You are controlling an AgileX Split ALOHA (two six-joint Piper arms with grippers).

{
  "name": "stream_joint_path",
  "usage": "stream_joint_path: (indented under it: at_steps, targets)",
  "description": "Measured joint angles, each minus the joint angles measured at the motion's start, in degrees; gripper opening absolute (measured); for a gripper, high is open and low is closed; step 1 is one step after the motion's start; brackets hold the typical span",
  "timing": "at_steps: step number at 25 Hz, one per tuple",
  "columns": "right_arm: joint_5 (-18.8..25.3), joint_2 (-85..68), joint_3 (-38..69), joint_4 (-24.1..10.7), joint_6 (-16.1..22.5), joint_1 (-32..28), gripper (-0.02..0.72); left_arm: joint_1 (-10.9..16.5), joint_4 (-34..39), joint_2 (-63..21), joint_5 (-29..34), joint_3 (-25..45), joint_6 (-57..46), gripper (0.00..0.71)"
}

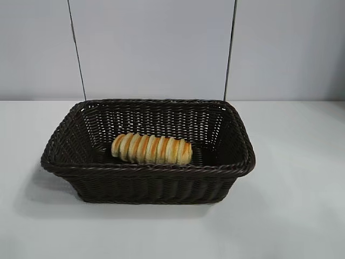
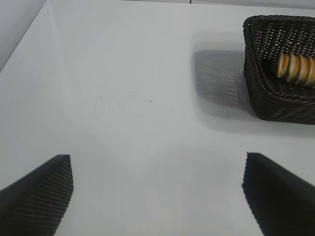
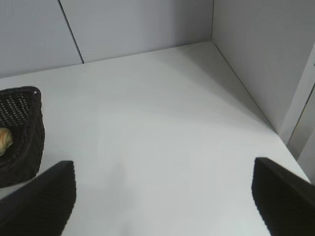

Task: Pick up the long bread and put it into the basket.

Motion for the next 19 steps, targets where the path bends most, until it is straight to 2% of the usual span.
stream_joint_path:
  at_steps: [3,7,19]
  targets:
    - [-1.89,0.00,1.70,1.21,-1.40,0.00,0.695,0.00,0.00,0.00,0.00,0.00,0.00,0.678]
    - [-2.34,0.00,2.05,2.62,-3.57,0.00,0.695,0.00,0.00,0.00,0.00,0.00,0.00,0.678]
    - [-2.82,0.00,2.11,2.84,-4.19,0.28,0.695,0.00,0.00,0.00,0.00,0.00,0.00,0.678]
